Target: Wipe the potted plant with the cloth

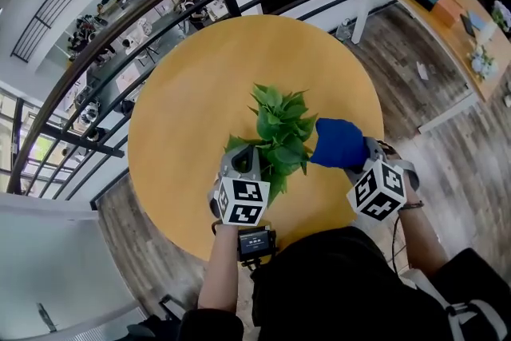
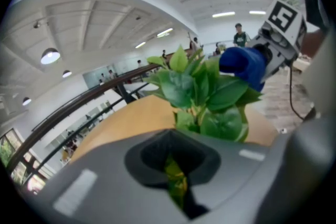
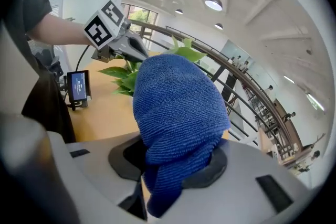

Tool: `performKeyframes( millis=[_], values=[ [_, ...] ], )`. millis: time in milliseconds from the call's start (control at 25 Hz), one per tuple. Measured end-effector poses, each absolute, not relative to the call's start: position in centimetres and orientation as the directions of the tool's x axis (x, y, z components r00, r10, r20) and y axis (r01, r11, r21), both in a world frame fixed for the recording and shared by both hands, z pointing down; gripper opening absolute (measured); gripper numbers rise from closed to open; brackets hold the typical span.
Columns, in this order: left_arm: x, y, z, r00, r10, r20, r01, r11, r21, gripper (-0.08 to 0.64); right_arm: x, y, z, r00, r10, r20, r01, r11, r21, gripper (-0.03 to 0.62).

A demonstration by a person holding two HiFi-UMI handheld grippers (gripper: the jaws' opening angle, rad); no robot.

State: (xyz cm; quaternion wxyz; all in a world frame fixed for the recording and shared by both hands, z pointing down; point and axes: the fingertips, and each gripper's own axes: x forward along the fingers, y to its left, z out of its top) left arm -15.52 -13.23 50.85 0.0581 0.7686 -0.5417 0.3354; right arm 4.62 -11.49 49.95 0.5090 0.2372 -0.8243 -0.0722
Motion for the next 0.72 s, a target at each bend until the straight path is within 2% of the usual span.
performKeyframes(
  millis=[160, 280, 360, 440, 560, 720],
  values=[
    [-15.2, -13.3, 50.9, 0.194, -0.794, 0.576, -0.87, -0.411, -0.273, 0.002, 5.7, -13.9, 45.5, -0.388, -0.584, 0.713, -0.41, 0.803, 0.434, 0.15],
    [-15.2, -13.3, 50.7, 0.194, -0.797, 0.572, -0.87, -0.409, -0.275, 0.002, 4.4, -15.4, 42.0, -0.417, -0.648, 0.637, -0.425, 0.759, 0.494, 0.15],
    [-15.1, -13.3, 50.7, 0.191, -0.798, 0.572, -0.869, -0.408, -0.279, 0.002, 2.2, -15.1, 41.4, -0.452, -0.626, 0.635, -0.383, 0.779, 0.496, 0.15],
    [-15.1, -13.4, 50.9, 0.187, -0.796, 0.575, -0.867, -0.409, -0.285, 0.002, -0.4, -13.4, 43.1, -0.474, -0.553, 0.686, -0.283, 0.833, 0.476, 0.15],
    [-15.1, -13.4, 51.1, 0.184, -0.792, 0.582, -0.866, -0.41, -0.285, 0.001, -1.4, -11.0, 47.9, -0.412, -0.482, 0.773, -0.15, 0.873, 0.464, 0.15],
    [-15.4, -13.6, 51.5, 0.175, -0.786, 0.593, -0.86, -0.415, -0.297, 0.001, 0.7, -10.3, 51.1, -0.349, -0.469, 0.812, -0.151, 0.883, 0.445, 0.15]
  ],
)
